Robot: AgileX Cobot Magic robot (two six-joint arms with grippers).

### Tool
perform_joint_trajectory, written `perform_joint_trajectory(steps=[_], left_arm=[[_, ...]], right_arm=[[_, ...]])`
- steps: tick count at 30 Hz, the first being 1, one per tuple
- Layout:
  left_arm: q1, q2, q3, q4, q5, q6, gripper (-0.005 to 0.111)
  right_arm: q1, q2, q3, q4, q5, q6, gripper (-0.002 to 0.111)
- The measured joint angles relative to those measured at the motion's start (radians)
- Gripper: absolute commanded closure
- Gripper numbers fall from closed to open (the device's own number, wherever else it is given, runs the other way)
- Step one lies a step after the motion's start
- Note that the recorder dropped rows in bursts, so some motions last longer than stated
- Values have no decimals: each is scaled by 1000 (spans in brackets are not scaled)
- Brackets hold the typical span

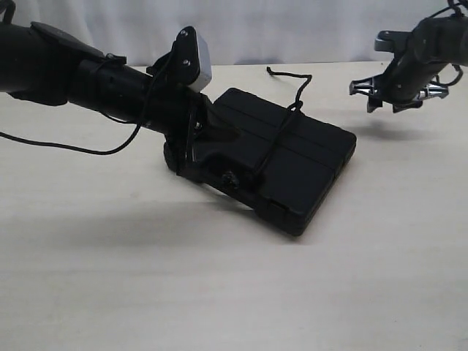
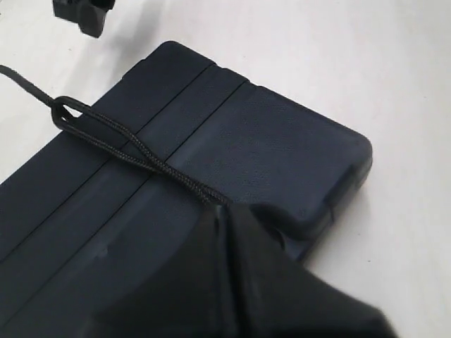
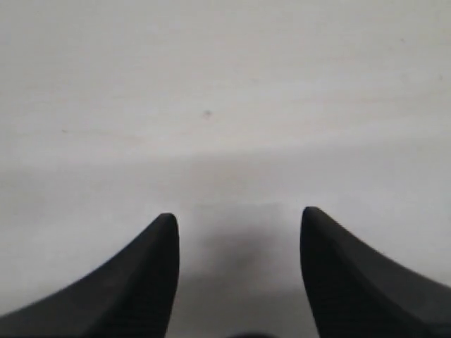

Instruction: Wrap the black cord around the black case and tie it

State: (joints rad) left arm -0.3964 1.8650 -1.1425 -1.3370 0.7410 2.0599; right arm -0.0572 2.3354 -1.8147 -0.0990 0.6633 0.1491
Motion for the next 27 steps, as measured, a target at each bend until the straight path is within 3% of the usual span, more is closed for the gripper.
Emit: perform_joint_trajectory(steps=[4,11,16,21,27], left_arm=[[0,0,0,-5,-21,-6,107],[0,-2,0,-129,-262,-89,107],[0,-51,5,-172,-418,-186,107],[0,-174,63,-223,-556,-220,107],[0,-409,181,-291,-675,-225,107]], right_arm=[[-31,-4,0,24,71,-31,63],[-33,-98,16,154,100,-167,104],[-33,-243,84,314,47,-305,104],[-33,-456,263,518,-103,-465,104],[-33,-728,534,926,-261,-793,104]])
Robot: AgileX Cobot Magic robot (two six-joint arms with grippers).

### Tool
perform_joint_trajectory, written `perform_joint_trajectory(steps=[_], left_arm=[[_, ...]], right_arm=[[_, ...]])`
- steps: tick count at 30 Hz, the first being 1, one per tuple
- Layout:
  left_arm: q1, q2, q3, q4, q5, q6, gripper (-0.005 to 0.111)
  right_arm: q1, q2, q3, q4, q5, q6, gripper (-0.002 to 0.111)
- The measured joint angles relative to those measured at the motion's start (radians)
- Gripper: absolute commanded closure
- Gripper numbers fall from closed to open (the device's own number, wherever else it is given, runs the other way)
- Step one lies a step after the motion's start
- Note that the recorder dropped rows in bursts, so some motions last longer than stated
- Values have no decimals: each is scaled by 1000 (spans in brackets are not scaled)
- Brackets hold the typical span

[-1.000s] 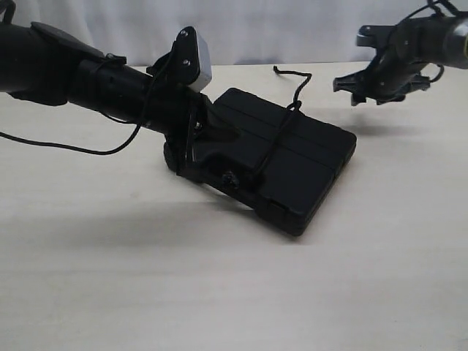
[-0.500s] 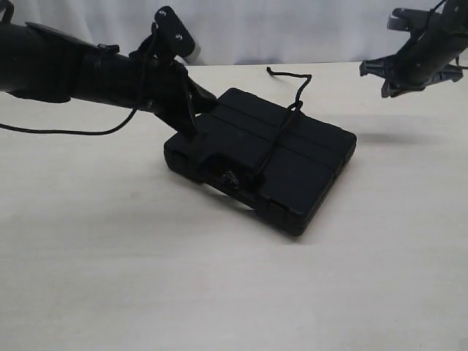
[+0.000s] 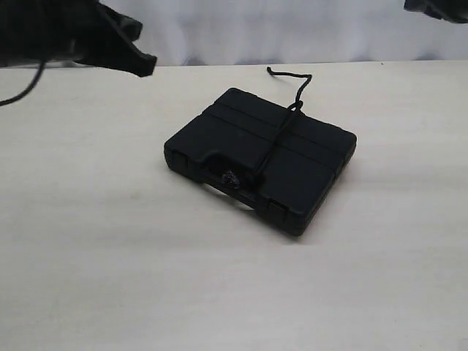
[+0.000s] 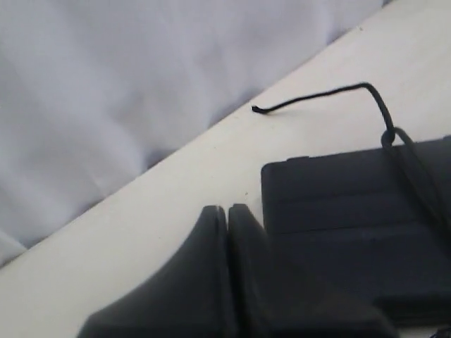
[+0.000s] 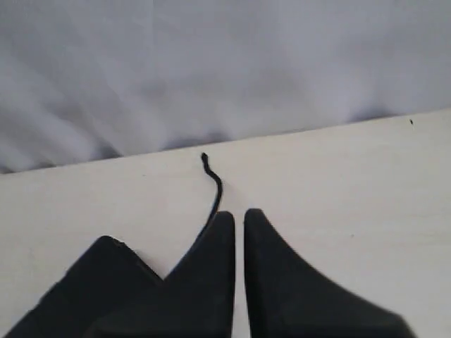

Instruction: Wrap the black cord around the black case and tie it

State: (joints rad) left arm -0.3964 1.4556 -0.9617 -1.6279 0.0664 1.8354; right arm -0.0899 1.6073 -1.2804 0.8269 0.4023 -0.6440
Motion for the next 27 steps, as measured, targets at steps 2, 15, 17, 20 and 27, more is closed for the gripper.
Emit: perform_joint_trajectory(steps=[2,15,17,20,27], left_arm=[[0,-92,41,-42,-10,-2,107],[0,-652,241,-105,27,-54,107],[0,-731,272,-105,27,-66,107],[0,-859,315,-105,27,-77,107],[0,-1146,350,-108,31,-110,107]], right_arm=[[0,-89,74,155,-12,-139,104],[0,-661,377,546,-7,-489,104],[0,-746,411,550,-6,-491,104],[0,-872,456,550,-6,-493,104],[0,-1165,514,550,25,-493,104]])
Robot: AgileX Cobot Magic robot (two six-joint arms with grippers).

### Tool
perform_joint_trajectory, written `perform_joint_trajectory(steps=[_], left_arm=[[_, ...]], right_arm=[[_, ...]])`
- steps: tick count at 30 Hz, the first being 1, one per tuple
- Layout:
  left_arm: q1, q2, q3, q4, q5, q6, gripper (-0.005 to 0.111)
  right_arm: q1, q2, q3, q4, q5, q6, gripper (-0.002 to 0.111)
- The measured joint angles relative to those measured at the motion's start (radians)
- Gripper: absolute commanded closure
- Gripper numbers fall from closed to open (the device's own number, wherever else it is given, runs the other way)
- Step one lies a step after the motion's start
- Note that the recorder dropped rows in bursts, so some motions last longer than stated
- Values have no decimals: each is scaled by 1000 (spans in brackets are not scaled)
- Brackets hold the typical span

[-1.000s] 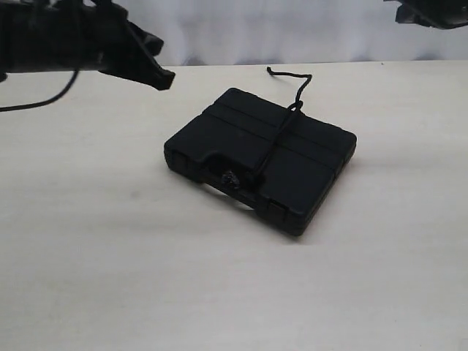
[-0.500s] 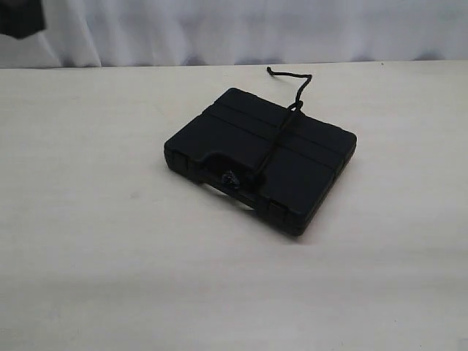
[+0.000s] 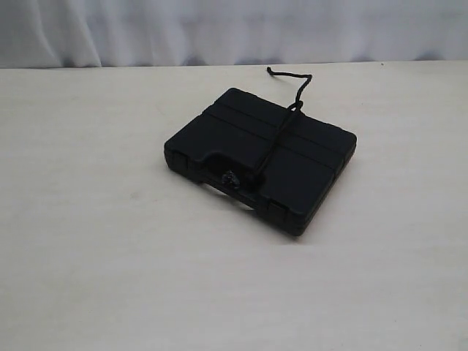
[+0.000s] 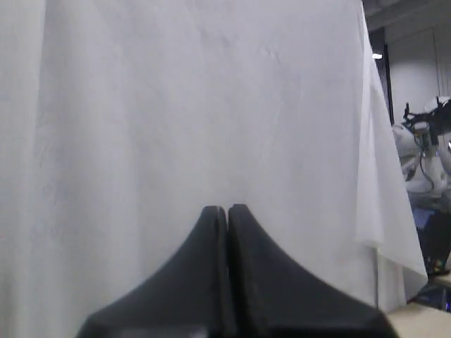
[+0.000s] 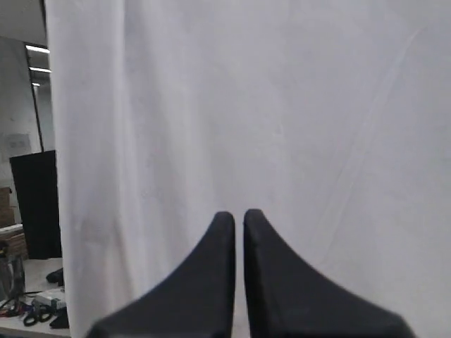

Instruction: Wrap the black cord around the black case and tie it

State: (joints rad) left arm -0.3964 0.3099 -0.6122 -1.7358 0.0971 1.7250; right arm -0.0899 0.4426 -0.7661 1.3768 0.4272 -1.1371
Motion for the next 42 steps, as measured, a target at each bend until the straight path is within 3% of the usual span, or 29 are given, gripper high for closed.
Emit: perform_joint_trajectory(steps=[3,6,9,13,22,29,42], left_arm=[[0,-83,0,0,0,-6,107],[0,-182,23,0,2,-13,107],[0,-268,110,0,21,-19,107],[0,-303,286,0,68,-23,107],[0,-304,461,0,34,-23,107],[0,-306,581,0,16,-21,107],[0,-306,609,0,-17,-21,107]], right_arm=[[0,-103,0,-42,50,8,104],[0,-231,7,-165,129,157,104],[0,-352,81,-335,190,344,104],[0,-438,256,-388,202,408,104],[0,-439,533,-359,21,402,104],[0,-438,728,-156,-149,297,104],[0,-438,763,-114,-192,127,104]])
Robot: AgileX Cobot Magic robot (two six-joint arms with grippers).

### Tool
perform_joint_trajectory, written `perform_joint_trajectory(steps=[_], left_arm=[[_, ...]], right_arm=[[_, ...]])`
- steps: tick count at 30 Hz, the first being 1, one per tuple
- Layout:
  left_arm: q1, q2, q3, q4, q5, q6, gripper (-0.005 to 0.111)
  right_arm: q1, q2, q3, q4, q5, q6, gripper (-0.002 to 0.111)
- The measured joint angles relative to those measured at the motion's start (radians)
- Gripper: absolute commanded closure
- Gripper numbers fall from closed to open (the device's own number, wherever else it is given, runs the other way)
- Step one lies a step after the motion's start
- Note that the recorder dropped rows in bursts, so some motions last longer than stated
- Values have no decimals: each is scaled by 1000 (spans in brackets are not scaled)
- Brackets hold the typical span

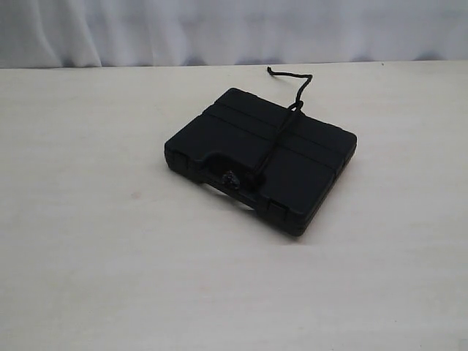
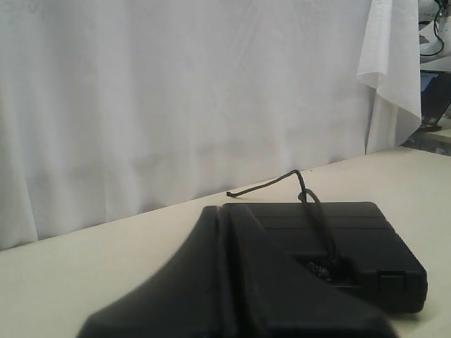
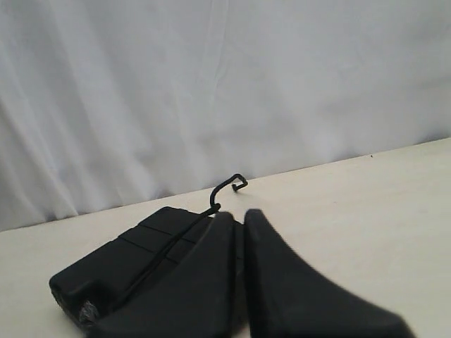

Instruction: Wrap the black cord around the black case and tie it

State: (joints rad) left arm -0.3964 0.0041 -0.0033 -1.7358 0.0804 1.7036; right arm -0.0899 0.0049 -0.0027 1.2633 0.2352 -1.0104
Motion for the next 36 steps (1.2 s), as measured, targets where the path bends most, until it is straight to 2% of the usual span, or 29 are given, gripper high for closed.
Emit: perform_joint_trajectory(steps=[36], left_arm=[[0,0,0,0,14,0,107]], right_arm=[[0,0,0,-41,0,-14,104]])
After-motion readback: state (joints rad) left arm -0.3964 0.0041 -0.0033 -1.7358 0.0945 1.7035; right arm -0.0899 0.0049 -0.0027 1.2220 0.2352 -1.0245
